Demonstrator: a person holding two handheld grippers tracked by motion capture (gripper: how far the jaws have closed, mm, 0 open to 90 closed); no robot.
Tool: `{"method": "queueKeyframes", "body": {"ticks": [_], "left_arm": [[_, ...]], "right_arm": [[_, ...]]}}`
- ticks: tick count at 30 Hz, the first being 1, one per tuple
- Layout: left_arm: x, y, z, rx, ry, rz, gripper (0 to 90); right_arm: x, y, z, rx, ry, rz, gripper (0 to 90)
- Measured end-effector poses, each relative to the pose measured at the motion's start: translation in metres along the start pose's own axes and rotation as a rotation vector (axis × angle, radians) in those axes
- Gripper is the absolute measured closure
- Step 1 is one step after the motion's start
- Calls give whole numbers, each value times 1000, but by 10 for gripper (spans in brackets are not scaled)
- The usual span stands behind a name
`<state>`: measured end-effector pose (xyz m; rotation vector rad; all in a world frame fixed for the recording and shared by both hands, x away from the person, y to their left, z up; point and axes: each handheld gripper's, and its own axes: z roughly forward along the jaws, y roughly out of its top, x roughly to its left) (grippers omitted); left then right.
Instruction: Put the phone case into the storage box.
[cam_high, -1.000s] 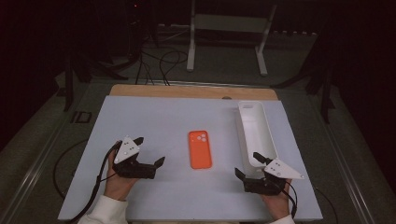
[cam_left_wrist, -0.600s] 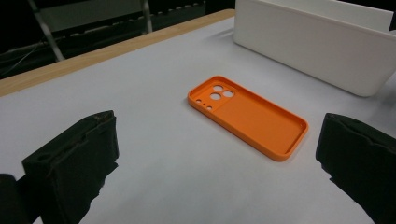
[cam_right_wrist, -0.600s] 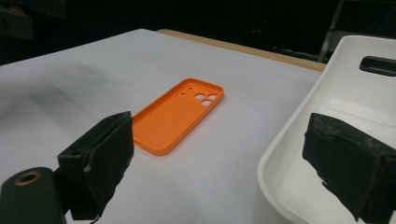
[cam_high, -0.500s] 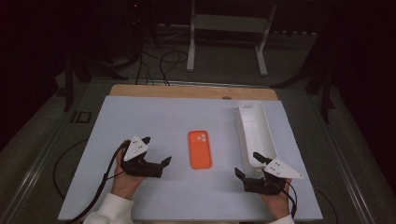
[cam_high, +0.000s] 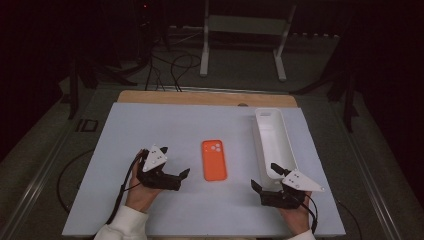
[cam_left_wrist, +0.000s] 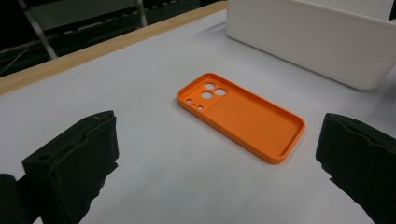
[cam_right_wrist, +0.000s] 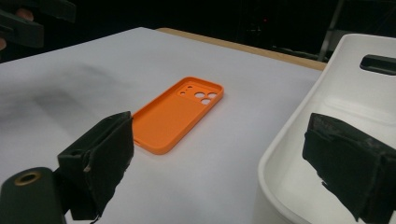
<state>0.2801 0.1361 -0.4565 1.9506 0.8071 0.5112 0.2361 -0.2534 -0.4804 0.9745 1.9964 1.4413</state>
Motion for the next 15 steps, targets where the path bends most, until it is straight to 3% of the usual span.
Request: {"method": "queueKeyframes", "body": {"ticks": [6, 15], "left_arm": [[-6, 5, 11, 1, -16, 4, 0], [-10, 3, 29, 49, -37, -29, 1]], "right_arm": [[0, 0, -1, -3, -1, 4, 89], [0, 0, -1, -3, 1, 6, 90]]}}
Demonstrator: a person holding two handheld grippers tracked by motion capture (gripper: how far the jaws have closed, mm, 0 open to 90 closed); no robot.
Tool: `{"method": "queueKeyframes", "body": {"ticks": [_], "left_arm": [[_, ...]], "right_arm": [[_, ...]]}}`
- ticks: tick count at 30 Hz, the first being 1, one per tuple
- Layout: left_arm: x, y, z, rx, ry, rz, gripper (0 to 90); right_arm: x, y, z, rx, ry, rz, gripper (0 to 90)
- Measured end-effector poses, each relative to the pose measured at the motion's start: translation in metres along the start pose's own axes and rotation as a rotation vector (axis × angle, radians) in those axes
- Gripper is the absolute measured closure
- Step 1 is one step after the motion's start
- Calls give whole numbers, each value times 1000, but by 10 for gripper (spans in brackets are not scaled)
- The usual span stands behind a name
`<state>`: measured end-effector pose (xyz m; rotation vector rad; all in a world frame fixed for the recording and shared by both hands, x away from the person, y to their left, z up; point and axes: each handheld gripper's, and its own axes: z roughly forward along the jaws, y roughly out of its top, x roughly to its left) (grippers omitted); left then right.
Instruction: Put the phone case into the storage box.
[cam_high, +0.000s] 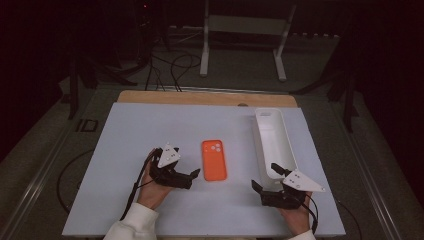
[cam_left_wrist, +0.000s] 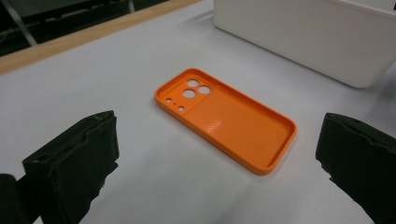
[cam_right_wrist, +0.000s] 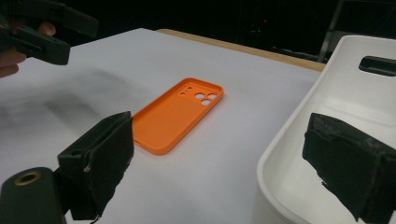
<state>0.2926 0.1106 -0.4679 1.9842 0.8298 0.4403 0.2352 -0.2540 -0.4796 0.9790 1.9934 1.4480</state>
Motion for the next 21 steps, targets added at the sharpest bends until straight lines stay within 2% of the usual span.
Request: {"method": "queueKeyframes", "body": {"ticks": [8, 14, 21], "left_arm": [[-3, -1, 11, 13, -3, -6, 17], [-9, -1, 21, 33, -4, 16, 35], [-13, 1, 29, 33, -7, 17, 90]], "right_arm": [[0, 0, 0, 0, -1, -2, 90], [0, 0, 0, 0, 0, -4, 89], [0, 0, 0, 0, 1, -3, 89]]}}
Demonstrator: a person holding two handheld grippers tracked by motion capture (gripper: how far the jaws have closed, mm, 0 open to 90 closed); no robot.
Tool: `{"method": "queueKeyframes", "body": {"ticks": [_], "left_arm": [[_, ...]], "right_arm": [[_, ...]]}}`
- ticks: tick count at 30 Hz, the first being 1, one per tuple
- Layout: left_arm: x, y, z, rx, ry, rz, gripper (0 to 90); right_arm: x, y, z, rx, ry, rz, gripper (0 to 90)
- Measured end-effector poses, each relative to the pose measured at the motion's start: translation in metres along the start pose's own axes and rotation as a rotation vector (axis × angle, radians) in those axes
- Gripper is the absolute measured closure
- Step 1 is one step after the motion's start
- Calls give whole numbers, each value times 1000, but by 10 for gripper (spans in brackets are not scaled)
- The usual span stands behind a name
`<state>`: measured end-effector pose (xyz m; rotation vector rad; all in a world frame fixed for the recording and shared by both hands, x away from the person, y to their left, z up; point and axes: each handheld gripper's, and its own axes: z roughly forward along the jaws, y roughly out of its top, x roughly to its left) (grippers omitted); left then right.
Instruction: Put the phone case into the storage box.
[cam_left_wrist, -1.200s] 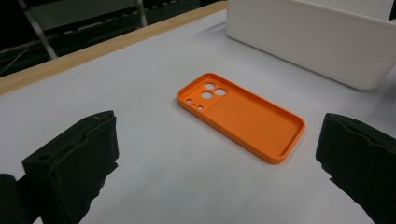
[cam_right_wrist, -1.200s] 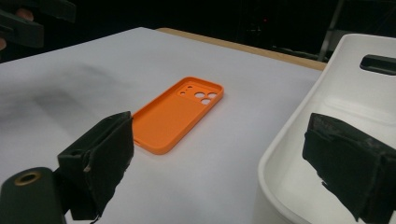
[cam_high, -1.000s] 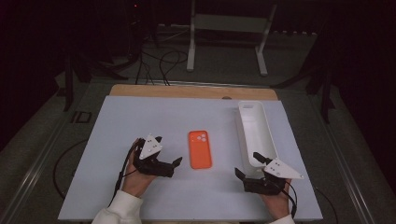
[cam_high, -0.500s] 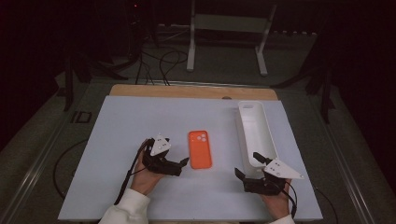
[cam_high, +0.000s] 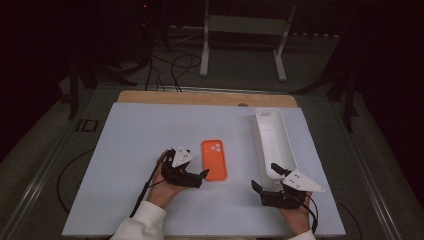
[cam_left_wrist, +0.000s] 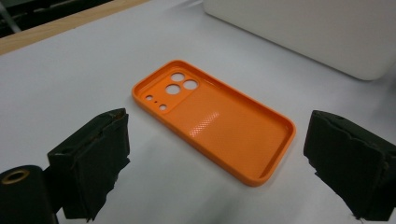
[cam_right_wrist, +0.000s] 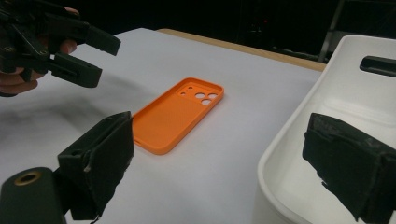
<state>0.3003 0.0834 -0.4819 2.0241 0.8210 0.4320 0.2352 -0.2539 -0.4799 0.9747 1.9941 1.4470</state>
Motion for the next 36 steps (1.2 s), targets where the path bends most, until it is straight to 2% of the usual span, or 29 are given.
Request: {"method": "queueKeyframes", "body": {"ticks": [6, 11, 15, 21, 22, 24, 32, 36], "left_arm": [[-3, -1, 6, 10, 14, 14, 151], [-7, -2, 13, 21, 10, 16, 189], [-9, -3, 18, 26, 5, 12, 257], [-10, -4, 23, 41, -16, 8, 414], [-10, -5, 24, 46, -15, 11, 414], [-10, -5, 26, 48, -24, 10, 535], [-13, -5, 30, 66, -54, 13, 673], [-17, -7, 36, 96, -80, 20, 769]], "right_arm": [[0, 0, 0, 2, 1, 0, 90], [0, 0, 0, 3, 1, -2, 90], [0, 0, 0, 2, 2, 0, 89], [0, 0, 0, 3, 2, -1, 89], [0, 0, 0, 4, 3, -1, 90], [1, -1, 0, 5, 4, -1, 90], [1, -1, 1, 6, 8, -4, 90], [1, -1, 1, 7, 8, -3, 90]]}}
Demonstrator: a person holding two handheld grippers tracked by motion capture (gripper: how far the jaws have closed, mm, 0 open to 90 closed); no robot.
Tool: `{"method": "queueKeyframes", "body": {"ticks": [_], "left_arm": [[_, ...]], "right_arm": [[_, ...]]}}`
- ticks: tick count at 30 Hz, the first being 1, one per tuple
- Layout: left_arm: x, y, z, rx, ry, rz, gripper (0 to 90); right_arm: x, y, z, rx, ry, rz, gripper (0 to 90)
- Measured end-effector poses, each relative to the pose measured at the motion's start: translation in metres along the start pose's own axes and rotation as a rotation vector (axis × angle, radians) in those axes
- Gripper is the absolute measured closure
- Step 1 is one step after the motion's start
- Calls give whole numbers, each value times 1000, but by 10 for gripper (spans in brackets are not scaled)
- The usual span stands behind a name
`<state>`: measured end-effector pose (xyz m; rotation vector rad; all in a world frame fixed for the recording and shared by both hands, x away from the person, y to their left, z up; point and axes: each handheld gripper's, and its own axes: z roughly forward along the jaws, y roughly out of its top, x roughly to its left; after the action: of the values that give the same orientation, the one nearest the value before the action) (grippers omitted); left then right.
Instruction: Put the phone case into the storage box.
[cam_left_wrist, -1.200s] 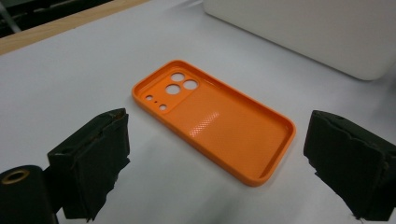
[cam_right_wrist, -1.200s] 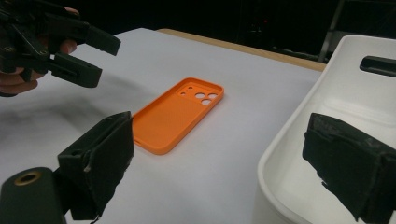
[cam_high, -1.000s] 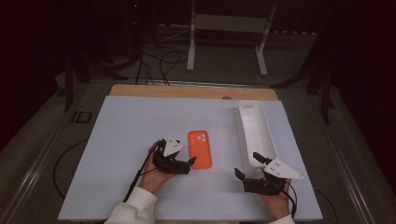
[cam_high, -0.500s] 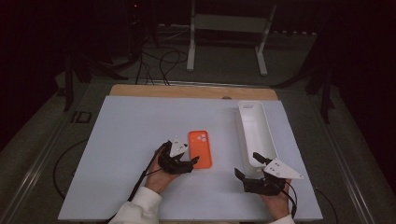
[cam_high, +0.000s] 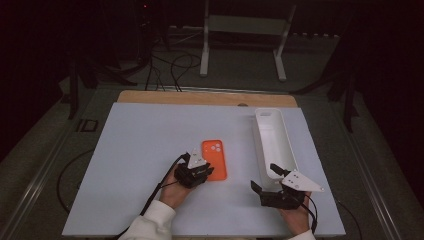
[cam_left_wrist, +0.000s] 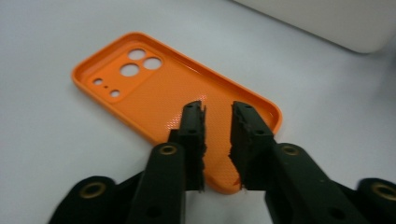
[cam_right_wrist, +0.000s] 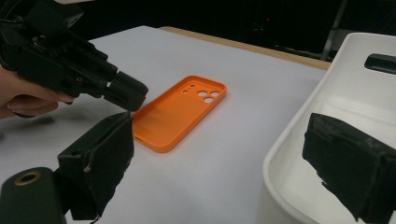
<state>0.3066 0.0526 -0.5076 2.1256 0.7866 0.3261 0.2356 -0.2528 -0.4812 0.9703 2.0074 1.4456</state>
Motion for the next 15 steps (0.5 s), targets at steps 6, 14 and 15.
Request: {"method": "queueKeyframes", "body": {"ticks": [6, 14, 15], "left_arm": [[-1, 1, 3, 19, -17, 0, 894], [-5, -2, 10, 54, -34, 14, 898], [-6, -2, 11, 54, -36, 11, 899]], "right_arm": [[0, 0, 0, 2, 1, 0, 90], [0, 0, 0, 0, 0, 0, 90], [0, 0, 0, 0, 0, -1, 90]]}}
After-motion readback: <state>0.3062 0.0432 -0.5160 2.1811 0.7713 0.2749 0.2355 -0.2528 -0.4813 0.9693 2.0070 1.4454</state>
